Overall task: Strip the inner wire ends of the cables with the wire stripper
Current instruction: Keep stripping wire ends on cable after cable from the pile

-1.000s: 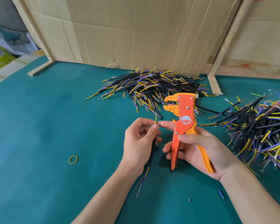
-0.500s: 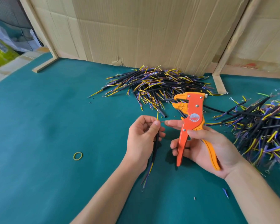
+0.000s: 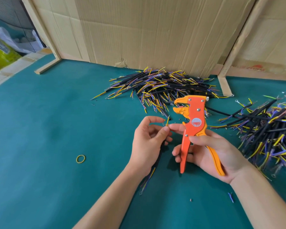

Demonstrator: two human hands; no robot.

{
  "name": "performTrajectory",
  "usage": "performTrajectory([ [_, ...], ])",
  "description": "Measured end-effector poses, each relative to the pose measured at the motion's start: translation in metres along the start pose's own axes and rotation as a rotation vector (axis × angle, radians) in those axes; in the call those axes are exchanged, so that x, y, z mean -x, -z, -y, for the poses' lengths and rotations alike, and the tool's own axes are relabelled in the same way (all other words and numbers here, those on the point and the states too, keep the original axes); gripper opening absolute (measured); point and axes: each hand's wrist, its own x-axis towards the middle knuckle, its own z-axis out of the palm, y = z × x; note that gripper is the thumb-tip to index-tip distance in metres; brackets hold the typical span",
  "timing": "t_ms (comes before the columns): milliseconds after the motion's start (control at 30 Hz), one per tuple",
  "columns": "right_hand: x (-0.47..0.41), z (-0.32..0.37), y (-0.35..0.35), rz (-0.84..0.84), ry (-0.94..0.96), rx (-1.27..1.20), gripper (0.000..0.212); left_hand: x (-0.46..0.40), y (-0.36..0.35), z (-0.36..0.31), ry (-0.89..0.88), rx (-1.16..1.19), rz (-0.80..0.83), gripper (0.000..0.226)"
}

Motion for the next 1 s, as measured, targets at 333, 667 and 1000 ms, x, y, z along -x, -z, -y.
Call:
performTrajectory([
  [333,-0.001,-0.001,0.005,-0.07,0.041,-0.089,0.061,-0.002,0.003,-0.004,0.122,0.075,0.124,0.023],
  [667,0.006,0.015,0.023,-0.196,0.248,-0.258,0.064,0.003,0.005,-0.011,0.175,-0.153,0.375,0.013],
  [1000,0.018,0.027,0.038,-0.22,0.31,-0.295,0.061,-0.002,0.007,-0.013,0.136,0.135,0.073,0.012],
])
